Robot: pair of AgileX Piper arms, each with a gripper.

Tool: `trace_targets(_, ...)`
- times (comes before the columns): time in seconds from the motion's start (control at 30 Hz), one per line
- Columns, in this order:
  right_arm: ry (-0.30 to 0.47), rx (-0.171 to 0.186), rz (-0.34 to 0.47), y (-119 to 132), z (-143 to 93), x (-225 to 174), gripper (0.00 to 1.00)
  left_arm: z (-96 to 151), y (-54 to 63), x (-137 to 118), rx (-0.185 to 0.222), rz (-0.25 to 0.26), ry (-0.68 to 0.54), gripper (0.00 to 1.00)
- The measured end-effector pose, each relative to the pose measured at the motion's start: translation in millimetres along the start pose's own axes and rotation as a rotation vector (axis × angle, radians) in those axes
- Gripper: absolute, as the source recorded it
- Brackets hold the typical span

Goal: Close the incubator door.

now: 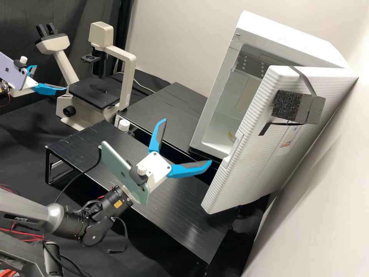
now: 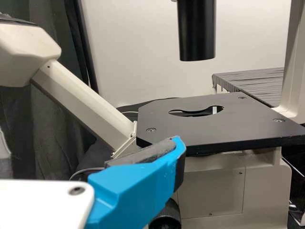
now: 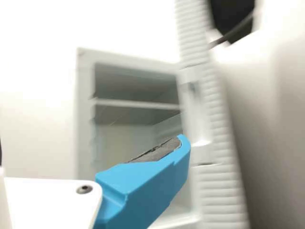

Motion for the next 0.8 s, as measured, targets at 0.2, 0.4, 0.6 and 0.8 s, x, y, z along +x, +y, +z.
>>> trace_targets(0.2, -0.105, 0.014, 0.07, 16.7, 19.7, -3.5, 1.0, 0.0, 0.0, 0.0, 0.0, 0.0, 0.0, 1.0)
trace_targets(0.4, -0.184, 0.002, 0.047, 9.5, 42.2, 9.0, 1.0, 0.0, 0.0, 0.0, 0.0, 0.0, 0.0, 1.0)
trace_targets(0.6, -0.226, -0.044, -0.001, -11.4, 55.6, 25.8, 1.0, 0.0, 0.0, 0.0, 0.0, 0.0, 0.0, 1.0)
trace_targets(0.8, -0.233, -0.069, -0.018, -22.2, 56.8, 33.4, 1.0, 0.0, 0.0, 0.0, 0.0, 0.0, 0.0, 1.0)
